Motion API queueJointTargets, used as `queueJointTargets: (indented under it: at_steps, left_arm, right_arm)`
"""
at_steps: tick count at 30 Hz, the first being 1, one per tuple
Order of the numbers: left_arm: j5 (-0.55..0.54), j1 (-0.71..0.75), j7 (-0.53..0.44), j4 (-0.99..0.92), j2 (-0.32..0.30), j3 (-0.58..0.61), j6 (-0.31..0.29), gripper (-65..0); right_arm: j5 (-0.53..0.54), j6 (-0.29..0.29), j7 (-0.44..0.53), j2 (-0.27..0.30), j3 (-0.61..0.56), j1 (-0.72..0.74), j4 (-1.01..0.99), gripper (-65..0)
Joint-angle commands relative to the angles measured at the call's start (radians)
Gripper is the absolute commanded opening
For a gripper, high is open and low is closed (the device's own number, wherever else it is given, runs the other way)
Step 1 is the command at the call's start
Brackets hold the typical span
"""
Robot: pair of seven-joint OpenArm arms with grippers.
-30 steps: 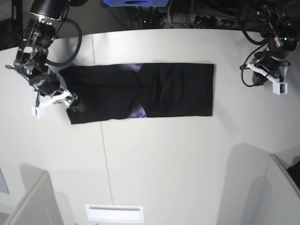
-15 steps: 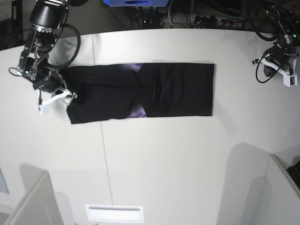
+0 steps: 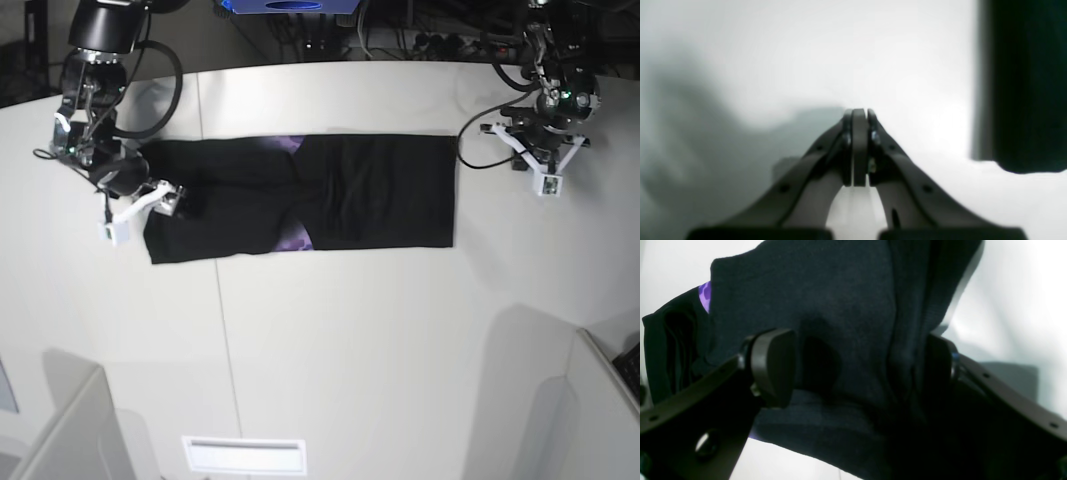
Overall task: Fold the T-shirt properly
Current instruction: 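Grasp the shirt's ends with both grippers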
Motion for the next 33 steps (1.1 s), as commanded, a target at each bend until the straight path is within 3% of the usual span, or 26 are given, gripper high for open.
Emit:
queueJointTargets:
  at_steps: [1,3,7,8,16,22,28,33]
  left_arm:
    - [0.0,-0.007,-0.018,0.014,-0.01,0.008,0.009,-65.0]
    - [0.006,-0.022,-0.018,0.008,0.001,0.039,0.01,-65.0]
    - [0.006,-0.036,-0.018,-0.029,0.001,0.082,0.016,-65.0]
    - [0.006,-0.048,-0.018,-0.036,0.001,0.096,0.016,-65.0]
    - [0.006,-0.086,-0.018,-0.084,0.007,0.216,0.016,-65.0]
    - [0.008,-0.093,-0.012,-0.085,0.061,0.271,0.016,-65.0]
    - [0.008,-0.088,-0.012,-0.081,0.065,0.368,0.018,-65.0]
    - [0.008,-0.093,-0.012,-0.078,0.059,0.366,0.018,-65.0]
  right_arm:
    - [-0.021,-0.009,-0.049,0.007,-0.004,-0.005,-0.004,-18.9]
    - [-0.021,-0.009,-0.05,0.008,-0.004,-0.002,-0.016,-28.7]
    - [-0.021,-0.009,-0.049,0.014,0.001,0.031,-0.08,-61.7]
    - [-0.021,-0.009,-0.049,0.028,0.001,0.044,-0.096,-65.0]
    - [-0.021,-0.009,-0.055,0.048,-0.004,0.067,-0.014,-65.0]
    - [-0.022,-0.009,-0.099,0.037,-0.005,0.059,0.125,-65.0]
    - [-0.022,-0.011,-0.113,0.011,-0.007,0.024,0.28,-65.0]
    - [-0.022,-0.012,-0.136,0.003,-0.111,0.018,0.366,-65.0]
